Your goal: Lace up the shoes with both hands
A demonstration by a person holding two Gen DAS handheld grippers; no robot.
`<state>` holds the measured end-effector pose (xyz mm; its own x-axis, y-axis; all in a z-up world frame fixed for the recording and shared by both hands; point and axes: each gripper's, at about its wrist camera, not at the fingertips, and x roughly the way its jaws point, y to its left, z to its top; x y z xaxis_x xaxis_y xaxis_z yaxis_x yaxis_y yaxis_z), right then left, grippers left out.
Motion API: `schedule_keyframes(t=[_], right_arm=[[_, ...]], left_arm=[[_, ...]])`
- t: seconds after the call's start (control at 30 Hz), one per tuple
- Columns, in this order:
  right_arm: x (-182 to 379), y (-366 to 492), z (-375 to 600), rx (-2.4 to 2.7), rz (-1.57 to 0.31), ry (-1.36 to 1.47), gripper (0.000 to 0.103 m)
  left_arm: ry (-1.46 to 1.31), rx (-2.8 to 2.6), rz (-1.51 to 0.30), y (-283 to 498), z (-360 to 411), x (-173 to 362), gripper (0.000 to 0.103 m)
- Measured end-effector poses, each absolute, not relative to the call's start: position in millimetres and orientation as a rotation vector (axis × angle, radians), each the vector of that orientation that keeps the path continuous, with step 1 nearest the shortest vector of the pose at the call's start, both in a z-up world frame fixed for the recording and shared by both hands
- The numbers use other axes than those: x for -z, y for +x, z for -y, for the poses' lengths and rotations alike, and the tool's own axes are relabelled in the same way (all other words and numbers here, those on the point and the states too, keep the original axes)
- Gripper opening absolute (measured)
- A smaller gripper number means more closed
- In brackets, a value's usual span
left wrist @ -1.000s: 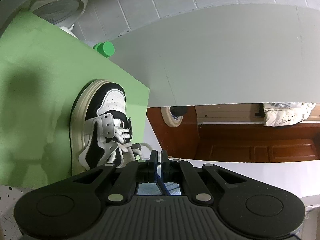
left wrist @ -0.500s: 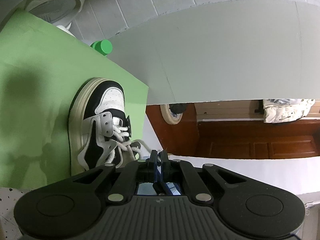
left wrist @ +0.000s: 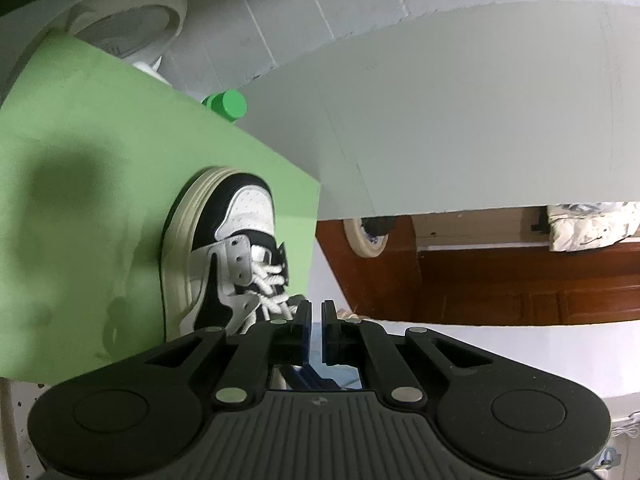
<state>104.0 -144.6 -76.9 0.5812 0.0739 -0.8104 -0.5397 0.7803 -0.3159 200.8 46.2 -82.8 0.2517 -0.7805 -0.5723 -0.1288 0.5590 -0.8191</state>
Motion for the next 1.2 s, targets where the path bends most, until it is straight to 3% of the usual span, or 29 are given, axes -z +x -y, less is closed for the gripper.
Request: schedule_keyframes(t=[0.3, 1.2], right_arm=[[108.3, 117.4, 141.3, -0.333, -0.998, -0.524, 0.005], [113.6, 108.6, 144.3, -0.422, -0.858, -0.574, 0.005]], left_arm=[[-0.923, 0.507, -1.289, 202.8, -49.7, 90.8, 0.003], [-0.921, 0.489, -1.345, 203.3, -39.9, 103.1, 0.003]])
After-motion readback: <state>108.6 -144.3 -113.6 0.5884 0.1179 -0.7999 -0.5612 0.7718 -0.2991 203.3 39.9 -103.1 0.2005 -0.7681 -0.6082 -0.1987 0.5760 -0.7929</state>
